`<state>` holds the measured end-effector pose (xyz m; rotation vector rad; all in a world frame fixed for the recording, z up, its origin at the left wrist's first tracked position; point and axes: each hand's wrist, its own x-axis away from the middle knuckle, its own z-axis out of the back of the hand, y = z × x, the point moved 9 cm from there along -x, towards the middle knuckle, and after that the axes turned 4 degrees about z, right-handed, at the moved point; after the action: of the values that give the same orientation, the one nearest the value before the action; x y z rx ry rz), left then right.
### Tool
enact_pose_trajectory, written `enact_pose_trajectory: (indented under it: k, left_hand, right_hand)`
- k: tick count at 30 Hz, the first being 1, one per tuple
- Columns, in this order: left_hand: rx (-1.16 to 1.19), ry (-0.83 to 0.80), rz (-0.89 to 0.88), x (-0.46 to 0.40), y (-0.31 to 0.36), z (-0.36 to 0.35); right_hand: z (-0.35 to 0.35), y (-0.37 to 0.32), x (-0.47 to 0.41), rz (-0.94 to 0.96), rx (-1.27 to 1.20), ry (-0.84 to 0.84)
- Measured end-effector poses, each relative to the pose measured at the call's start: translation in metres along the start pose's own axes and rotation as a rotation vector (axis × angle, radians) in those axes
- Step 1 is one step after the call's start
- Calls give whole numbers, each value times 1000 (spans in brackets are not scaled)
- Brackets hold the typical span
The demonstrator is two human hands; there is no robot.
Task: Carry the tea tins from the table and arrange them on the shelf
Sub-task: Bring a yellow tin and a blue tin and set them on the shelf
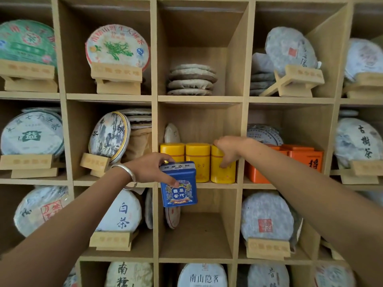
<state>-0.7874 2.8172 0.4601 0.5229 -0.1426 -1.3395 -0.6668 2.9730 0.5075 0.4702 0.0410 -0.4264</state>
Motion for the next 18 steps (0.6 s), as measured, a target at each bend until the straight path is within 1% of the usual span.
enact_pose_trajectory:
  k: [18]
  left_hand:
    - [-21,-11,9,-5,6,-3]
  right_hand:
    - [-8,5,-4,8,-54,54]
